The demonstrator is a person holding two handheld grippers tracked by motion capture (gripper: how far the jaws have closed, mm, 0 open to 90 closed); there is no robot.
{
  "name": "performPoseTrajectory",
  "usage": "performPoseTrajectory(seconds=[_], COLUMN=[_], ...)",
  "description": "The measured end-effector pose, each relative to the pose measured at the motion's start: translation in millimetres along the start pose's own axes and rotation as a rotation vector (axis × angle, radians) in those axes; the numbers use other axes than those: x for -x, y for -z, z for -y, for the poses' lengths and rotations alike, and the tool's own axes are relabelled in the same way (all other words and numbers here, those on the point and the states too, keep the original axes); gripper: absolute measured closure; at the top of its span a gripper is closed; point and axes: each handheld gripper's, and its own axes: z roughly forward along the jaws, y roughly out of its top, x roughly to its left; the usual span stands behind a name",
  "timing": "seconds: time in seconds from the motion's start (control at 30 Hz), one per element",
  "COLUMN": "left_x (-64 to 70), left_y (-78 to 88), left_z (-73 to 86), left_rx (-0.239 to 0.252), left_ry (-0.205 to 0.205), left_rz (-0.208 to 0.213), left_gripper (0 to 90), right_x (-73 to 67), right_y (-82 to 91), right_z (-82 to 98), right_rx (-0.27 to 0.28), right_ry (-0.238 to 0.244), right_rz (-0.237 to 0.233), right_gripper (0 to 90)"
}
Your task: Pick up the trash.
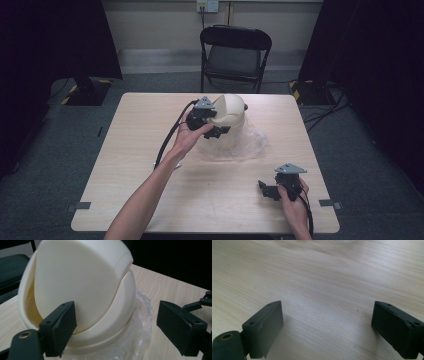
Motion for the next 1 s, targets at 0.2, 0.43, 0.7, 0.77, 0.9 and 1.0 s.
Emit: performPoseTrajectory(seconds=[0.2, 0.43, 0.7, 0.77, 0.9, 1.0], left_x=[-2.2, -0.7, -7.0, -7.4, -8.5, -9.0], left_y=[-8.9, -15.3, -28.0, -27.3, -13.2, -3.6], left_z=[1.8, -0.9, 0.0, 0.0, -5.6, -7.5], left_rx=[0.004, -0.046, -0.059, -0.051, -0.011, 0.000], left_ry=[0.007, -0.047, -0.043, -0.035, -0.038, -0.027], left_rz=[-0.010, -0.027, -0.009, -0.004, -0.033, -0.042], left_gripper=[15.5, 15.6, 17.0, 17.4, 18.0, 18.0], right_x=[0.0, 0.0, 0.0, 0.1, 0.1, 0.1], right_y=[0.1, 0.0, 0.1, 0.1, 0.0, 0.0], right_z=[0.0, 0.0, 0.0, 0.0, 0.0, 0.0], right_rx=[-0.001, 0.000, 0.000, 0.001, 0.001, 0.001], right_ry=[0.001, 0.001, 0.002, 0.004, 0.003, 0.003], right_rz=[0.002, 0.002, 0.003, 0.004, 0.002, 0.002], right_gripper=[9.4, 9.4, 9.4, 9.4, 9.4, 9.4])
